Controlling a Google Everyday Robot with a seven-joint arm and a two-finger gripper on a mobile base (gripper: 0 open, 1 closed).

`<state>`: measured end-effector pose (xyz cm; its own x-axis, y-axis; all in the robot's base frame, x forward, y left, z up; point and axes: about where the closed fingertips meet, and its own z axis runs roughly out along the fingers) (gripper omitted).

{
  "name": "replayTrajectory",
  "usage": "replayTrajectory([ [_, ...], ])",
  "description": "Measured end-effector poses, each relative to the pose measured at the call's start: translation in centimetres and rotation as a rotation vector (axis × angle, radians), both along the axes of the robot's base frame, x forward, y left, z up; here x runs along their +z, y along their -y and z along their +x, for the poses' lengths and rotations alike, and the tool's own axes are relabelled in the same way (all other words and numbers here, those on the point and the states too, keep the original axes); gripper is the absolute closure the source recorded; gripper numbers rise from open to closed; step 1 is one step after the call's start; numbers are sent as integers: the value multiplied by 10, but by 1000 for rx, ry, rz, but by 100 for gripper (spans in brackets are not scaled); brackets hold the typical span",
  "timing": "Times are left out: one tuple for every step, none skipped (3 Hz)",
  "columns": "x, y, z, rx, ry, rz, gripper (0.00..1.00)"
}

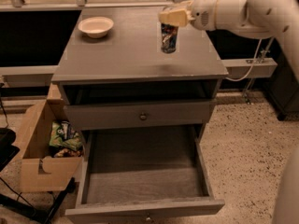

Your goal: Pick redbull can from middle drawer and place on counter

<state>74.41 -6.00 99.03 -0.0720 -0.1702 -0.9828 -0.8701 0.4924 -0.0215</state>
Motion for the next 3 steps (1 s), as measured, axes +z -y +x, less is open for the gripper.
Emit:
replayTrajectory([
  [-44,-9,30,-11,-29,-28,100],
  [-88,-13,47,-9,-70,-23,100],
  [-80,-13,47,-9,-70,-23,74],
])
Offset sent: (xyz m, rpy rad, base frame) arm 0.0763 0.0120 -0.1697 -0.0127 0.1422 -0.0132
